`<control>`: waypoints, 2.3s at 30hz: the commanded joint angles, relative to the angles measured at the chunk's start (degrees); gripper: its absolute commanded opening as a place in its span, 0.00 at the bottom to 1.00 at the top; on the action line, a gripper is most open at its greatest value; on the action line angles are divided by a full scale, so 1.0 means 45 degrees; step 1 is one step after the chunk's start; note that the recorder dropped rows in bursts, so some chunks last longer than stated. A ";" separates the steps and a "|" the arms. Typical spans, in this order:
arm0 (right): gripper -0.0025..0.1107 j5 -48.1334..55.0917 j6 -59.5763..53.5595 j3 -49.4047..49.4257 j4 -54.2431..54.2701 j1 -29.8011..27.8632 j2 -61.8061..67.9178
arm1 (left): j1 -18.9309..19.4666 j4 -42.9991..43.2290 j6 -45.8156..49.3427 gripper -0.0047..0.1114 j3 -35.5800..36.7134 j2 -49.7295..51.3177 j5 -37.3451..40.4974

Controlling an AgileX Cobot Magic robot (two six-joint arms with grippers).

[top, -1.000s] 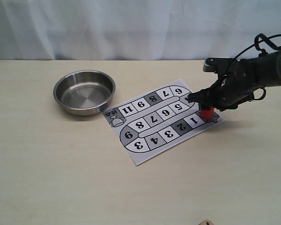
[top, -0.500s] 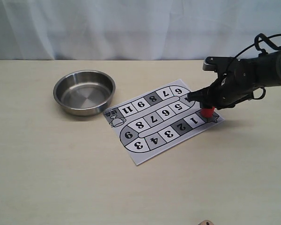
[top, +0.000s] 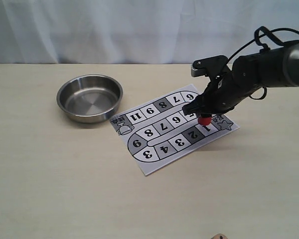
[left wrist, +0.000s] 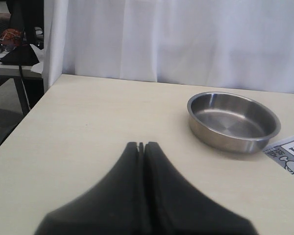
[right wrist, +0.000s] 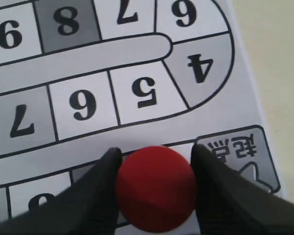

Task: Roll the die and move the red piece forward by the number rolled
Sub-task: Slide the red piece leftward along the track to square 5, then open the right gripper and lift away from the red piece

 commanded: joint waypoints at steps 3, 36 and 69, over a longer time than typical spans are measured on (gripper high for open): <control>0.06 0.0059 0.0000 -0.0030 -0.0041 0.0022 -0.0143 | -0.0002 0.0014 0.0003 0.04 -0.0066 -0.0014 -0.0142; 0.06 0.0262 0.0096 0.0060 0.1007 0.0934 -0.0336 | -0.0002 0.0014 0.0003 0.04 -0.0066 -0.0014 -0.0142; 0.40 0.1783 0.0277 -0.1596 0.0900 0.0852 0.0574 | -0.0002 0.0012 0.0003 0.04 -0.0066 -0.0014 -0.0142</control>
